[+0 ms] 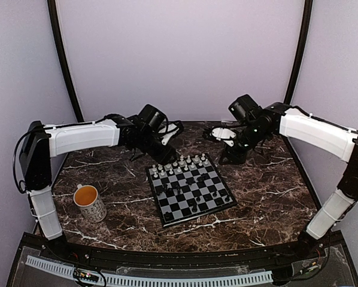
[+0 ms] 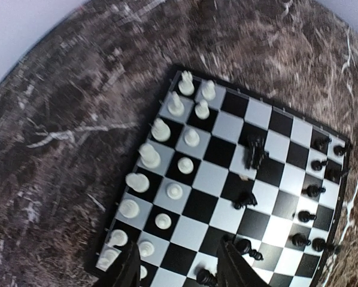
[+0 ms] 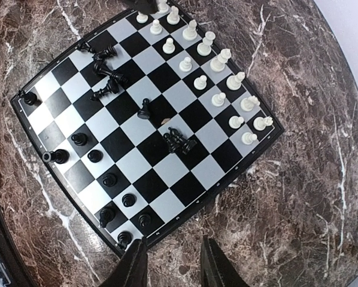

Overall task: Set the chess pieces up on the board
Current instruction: Pick up the bishop from the chessboard.

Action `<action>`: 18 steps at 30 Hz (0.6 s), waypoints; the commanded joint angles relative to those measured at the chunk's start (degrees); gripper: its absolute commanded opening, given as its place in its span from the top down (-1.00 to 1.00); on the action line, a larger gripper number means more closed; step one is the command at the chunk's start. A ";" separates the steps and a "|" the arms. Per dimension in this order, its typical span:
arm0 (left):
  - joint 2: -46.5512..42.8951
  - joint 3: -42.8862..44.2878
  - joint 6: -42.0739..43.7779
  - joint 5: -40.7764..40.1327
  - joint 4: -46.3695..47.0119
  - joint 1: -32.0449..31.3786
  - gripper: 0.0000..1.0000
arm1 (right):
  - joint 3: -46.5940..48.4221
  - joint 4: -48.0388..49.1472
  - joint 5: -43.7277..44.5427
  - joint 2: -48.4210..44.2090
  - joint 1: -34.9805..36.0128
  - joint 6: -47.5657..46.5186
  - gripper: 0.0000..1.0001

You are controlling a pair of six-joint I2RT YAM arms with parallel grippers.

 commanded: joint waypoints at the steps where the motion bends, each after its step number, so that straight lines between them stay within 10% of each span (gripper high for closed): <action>1: 3.83 3.35 3.74 9.87 -11.04 0.52 0.12 | -6.74 9.47 -9.53 -3.96 -4.50 0.63 0.38; 18: 12.73 10.60 -3.00 10.86 -9.03 -2.55 0.10 | -9.52 14.62 -13.76 3.77 -8.96 -1.78 0.35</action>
